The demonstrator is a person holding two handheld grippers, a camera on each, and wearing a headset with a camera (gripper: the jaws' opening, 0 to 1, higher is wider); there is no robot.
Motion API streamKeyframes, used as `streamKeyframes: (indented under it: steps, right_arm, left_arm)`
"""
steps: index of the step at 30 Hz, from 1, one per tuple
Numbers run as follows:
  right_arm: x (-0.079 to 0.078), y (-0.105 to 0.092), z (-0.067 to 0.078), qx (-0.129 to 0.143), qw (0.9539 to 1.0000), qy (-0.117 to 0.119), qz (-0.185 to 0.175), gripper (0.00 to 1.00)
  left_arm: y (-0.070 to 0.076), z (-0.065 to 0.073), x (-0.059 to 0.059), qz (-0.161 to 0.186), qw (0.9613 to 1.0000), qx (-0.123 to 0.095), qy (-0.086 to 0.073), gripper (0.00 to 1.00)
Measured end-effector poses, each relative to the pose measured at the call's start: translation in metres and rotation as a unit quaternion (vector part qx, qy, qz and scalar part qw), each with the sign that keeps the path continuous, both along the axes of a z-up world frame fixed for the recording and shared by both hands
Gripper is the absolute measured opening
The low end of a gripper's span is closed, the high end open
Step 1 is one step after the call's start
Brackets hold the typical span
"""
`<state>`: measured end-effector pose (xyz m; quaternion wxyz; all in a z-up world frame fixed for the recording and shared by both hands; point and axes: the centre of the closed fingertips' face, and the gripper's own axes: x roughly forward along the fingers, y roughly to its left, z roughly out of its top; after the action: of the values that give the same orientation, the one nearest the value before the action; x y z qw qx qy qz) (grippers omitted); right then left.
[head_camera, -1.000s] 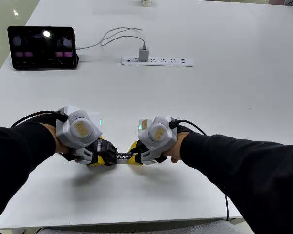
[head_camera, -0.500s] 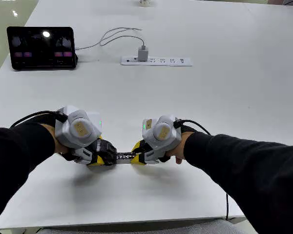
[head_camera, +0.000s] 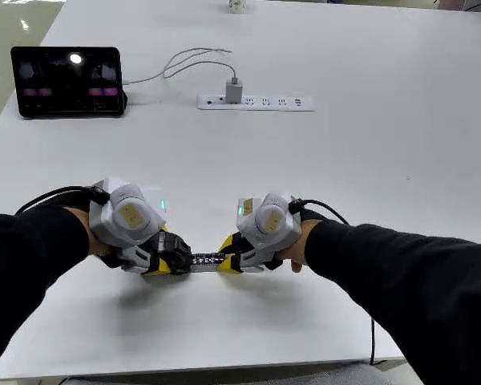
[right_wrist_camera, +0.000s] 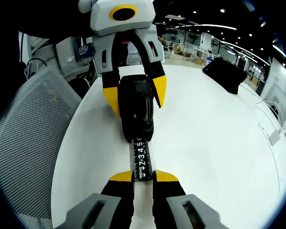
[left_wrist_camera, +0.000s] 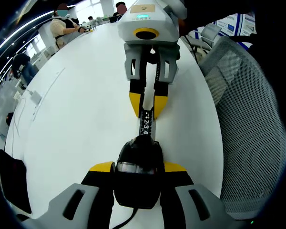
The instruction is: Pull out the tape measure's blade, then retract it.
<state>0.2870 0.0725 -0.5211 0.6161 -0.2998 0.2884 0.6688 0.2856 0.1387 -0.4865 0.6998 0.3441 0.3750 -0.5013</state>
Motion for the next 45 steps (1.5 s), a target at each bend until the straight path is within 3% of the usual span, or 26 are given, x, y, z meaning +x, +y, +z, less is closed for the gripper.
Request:
streamKeyframes:
  steps: [45]
  right_arm:
    - [0.009,-0.037,0.002,-0.014,0.9998,0.0,-0.013,0.1]
  left_arm:
    - [0.0,0.0,-0.001,-0.007,1.0,0.005,-0.001,0.31]
